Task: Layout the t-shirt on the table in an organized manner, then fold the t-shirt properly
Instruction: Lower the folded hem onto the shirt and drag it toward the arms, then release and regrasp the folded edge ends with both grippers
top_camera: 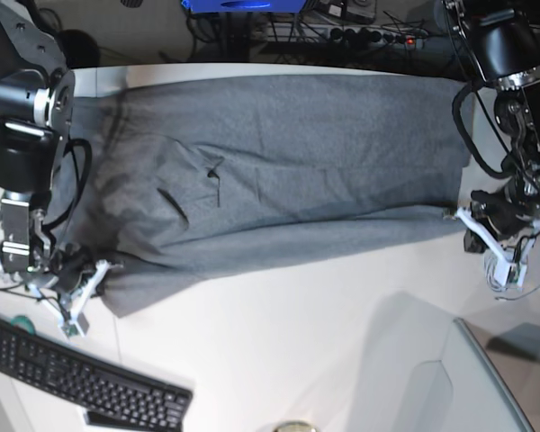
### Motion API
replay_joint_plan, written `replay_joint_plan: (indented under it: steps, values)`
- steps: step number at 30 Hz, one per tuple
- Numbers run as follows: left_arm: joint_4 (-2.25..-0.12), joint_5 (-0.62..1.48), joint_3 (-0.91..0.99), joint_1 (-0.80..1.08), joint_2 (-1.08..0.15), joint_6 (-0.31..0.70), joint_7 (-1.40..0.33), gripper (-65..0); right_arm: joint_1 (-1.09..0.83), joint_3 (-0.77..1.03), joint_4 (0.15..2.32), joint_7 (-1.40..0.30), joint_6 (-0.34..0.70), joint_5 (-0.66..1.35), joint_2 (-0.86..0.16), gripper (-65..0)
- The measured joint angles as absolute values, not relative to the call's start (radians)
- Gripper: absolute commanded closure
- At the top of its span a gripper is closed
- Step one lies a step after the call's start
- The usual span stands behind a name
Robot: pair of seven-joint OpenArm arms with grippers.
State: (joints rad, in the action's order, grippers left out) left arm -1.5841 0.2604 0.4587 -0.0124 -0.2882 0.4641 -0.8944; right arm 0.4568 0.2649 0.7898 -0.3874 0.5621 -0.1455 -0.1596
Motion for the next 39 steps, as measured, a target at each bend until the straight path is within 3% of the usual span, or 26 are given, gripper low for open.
replay_joint_plan:
  steps: [6,13,22,31,39]
  values:
    - [-1.642,0.276,0.450,0.107,-0.308,0.467,-0.883,0.0,0.352,0.262,1.094,-0.562,0.565,-0.136,-0.162,-0.2]
    - [-1.667,0.281,0.455,0.199,-0.328,0.473,-0.883,0.0,0.210,0.268,1.234,-0.695,0.569,-0.138,-0.155,-0.2]
    - [-1.667,0.274,0.453,0.236,-0.344,0.509,-0.879,0.0,0.062,0.272,1.404,-0.773,0.568,-0.138,-0.143,-0.2]
    - [-1.668,0.270,0.453,0.287,-0.343,0.510,-0.876,0.0,-0.001,0.346,1.441,-0.772,0.567,-0.134,-0.098,-0.2]
    - [-1.800,0.265,0.463,0.355,-0.285,0.506,-0.876,0.0,-0.074,0.373,1.534,-0.776,0.566,-0.139,-0.046,-0.2]
